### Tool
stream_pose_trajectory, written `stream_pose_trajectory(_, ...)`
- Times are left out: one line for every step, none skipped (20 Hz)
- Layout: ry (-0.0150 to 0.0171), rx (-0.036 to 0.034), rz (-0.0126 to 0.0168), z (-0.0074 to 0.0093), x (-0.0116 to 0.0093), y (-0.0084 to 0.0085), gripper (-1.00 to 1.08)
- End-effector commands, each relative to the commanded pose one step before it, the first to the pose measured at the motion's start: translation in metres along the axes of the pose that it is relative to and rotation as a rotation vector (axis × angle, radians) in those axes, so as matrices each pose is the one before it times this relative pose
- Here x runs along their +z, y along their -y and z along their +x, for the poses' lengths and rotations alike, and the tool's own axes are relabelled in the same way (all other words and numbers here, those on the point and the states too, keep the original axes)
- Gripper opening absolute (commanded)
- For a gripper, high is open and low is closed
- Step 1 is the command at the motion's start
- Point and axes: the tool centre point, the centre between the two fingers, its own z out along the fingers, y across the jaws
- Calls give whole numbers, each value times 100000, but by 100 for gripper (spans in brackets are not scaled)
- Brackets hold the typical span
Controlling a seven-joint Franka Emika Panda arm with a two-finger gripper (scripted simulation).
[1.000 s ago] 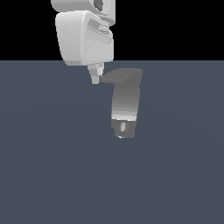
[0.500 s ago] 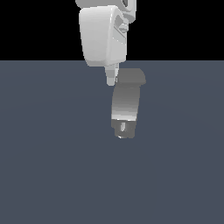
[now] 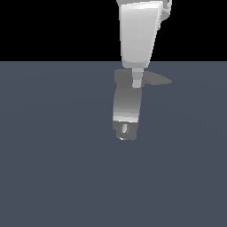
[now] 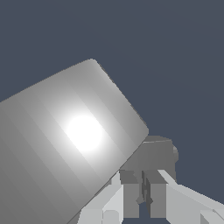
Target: Turn on the faucet by rotating a designated handle.
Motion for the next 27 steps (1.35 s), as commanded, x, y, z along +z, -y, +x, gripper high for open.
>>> stream_pose_trajectory(4, 12, 9, 7, -5, 7, -100)
stream_pose_trajectory(-1, 85, -3, 379, 1, 301, -100)
stream_pose_trajectory(-1, 85, -3, 378, 1, 300, -100)
stream_pose_trajectory(0, 69, -3, 371, 1, 299, -100)
stream_pose_trajectory(0, 85, -3, 377, 1, 300, -100)
stream_pose_trajectory(0, 85, -3, 376, 1, 299, -100)
stream_pose_trajectory(0, 85, -3, 375, 1, 299, -100)
stream_pose_trajectory(0, 85, -3, 375, 1, 298, -100)
stream_pose_trajectory(0, 69, -3, 367, 0, 297, -100)
stream_pose_trajectory(0, 85, -3, 373, 1, 297, -100)
stream_pose_trajectory(1, 85, -3, 372, 1, 297, -100)
stream_pose_trajectory(1, 69, -3, 364, 0, 296, -100)
stream_pose_trajectory(1, 84, -3, 370, 0, 295, -100)
stream_pose_trajectory(1, 84, -3, 369, 0, 295, -100)
stream_pose_trajectory(1, 69, -3, 361, 0, 294, -100)
stream_pose_trajectory(2, 84, -3, 367, 0, 293, -100)
stream_pose_trajectory(2, 69, -3, 358, 0, 292, -100)
stream_pose_trajectory(3, 84, -3, 364, 0, 291, -100)
stream_pose_trajectory(3, 84, -3, 363, 0, 291, -100)
stream_pose_trajectory(3, 69, -3, 354, -1, 290, -100)
stream_pose_trajectory(4, 69, -3, 352, -1, 289, -100)
stream_pose_trajectory(5, 84, -3, 358, -1, 288, -100)
stream_pose_trajectory(5, 69, -3, 349, -1, 287, -100)
stream_pose_trajectory(7, 84, -3, 354, -1, 286, -100)
stream_pose_trajectory(7, 69, -2, 344, -2, 285, -100)
stream_pose_trajectory(8, 69, -2, 342, -3, 284, -100)
stream_pose_trajectory(0, 0, 0, 0, 0, 0, -100)
